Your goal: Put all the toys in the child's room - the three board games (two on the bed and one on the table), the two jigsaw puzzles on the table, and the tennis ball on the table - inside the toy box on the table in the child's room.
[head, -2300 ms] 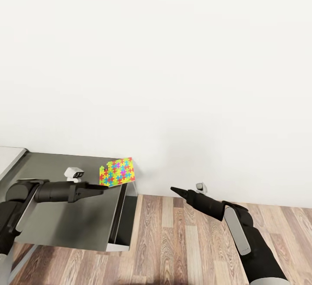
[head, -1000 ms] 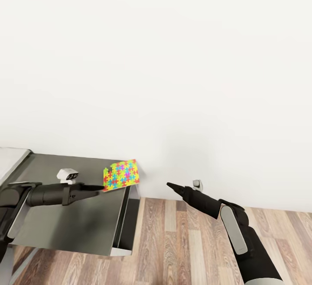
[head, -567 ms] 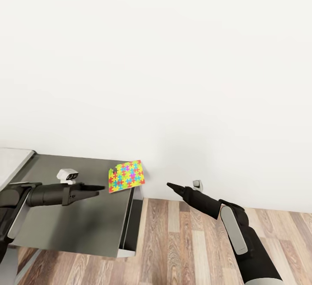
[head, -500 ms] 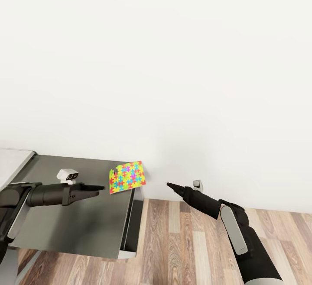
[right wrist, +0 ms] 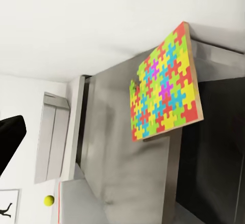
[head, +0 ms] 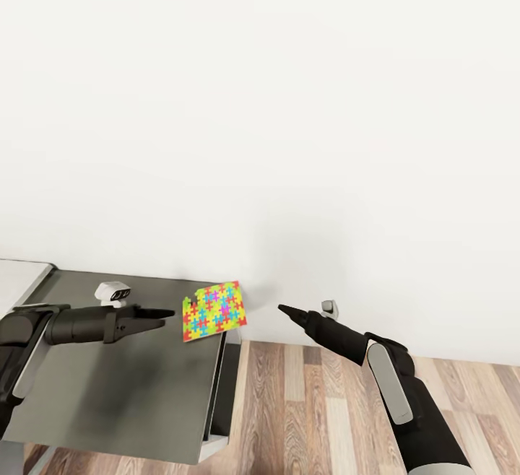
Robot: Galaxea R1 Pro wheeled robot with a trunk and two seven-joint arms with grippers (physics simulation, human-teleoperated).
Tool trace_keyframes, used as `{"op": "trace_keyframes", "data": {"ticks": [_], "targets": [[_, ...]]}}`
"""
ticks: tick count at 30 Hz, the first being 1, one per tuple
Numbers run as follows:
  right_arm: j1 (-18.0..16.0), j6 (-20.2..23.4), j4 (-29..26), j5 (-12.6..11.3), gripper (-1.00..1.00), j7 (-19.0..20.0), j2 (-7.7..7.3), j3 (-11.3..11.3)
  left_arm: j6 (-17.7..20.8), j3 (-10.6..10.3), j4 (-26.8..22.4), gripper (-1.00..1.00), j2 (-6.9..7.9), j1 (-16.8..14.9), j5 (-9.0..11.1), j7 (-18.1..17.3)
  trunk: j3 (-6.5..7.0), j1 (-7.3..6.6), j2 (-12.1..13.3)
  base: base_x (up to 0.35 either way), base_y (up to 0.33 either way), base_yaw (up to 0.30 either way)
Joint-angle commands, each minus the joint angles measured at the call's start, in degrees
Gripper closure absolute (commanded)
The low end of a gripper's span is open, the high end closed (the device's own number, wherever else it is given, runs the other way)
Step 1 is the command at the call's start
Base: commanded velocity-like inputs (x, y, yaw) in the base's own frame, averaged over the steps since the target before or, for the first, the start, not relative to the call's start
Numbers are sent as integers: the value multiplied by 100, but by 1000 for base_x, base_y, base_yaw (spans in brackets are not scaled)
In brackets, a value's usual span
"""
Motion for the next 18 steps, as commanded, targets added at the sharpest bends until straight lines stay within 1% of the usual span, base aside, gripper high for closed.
{"op": "trace_keyframes", "data": {"ticks": [1,10,18], "targets": [[-4,35,-1,5,-100,20,7,-16,62,-2,0,-100,2,-3,-1,-21,-7,2,-7,19,1,0],[-4,35,-1,-16,-100,20,-4,-16,68,2,-1,-100,2,-1,-1,-21,-7,2,-7,3,0,0],[-4,40,4,-18,-100,20,4,-22,79,-1,-1,-100,2,-1,-1,-21,-150,178,-328,0,0,0]]}}
